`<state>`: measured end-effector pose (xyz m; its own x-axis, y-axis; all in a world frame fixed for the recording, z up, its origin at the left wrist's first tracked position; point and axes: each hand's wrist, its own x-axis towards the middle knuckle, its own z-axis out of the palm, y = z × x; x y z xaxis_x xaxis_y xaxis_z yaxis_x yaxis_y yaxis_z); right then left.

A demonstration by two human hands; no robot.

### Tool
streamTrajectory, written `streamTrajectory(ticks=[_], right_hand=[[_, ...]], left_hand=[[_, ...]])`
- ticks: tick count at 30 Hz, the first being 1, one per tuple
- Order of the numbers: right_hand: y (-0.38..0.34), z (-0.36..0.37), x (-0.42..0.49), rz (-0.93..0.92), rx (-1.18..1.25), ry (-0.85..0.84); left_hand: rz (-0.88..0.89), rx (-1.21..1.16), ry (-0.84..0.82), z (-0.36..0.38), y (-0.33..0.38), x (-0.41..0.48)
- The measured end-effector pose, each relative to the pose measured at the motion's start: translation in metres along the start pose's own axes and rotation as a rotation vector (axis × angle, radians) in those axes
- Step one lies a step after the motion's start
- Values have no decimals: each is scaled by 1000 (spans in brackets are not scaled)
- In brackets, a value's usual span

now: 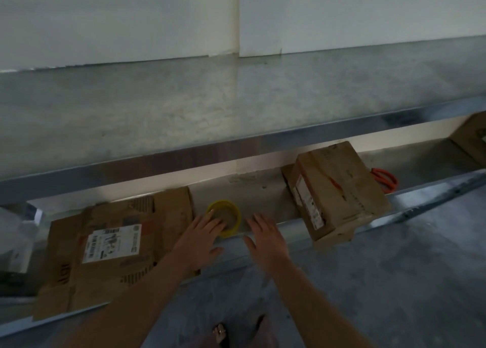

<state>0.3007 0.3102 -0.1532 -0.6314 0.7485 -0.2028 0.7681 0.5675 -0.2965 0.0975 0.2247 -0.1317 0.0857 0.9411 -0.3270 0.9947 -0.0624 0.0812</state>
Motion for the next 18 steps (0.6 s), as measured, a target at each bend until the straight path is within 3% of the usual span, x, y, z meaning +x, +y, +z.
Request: streamTrajectory(ticks=[5, 10, 18], right_hand=[[-2, -5, 2, -34, 126, 298], [-14, -31, 0, 117, 257, 162], [-10, -110, -74, 34, 423, 231]], left_hand=[[-7, -41, 99, 0, -1, 3], [25, -184, 260, -26, -2, 0], [170, -582, 271, -89, 34, -64]])
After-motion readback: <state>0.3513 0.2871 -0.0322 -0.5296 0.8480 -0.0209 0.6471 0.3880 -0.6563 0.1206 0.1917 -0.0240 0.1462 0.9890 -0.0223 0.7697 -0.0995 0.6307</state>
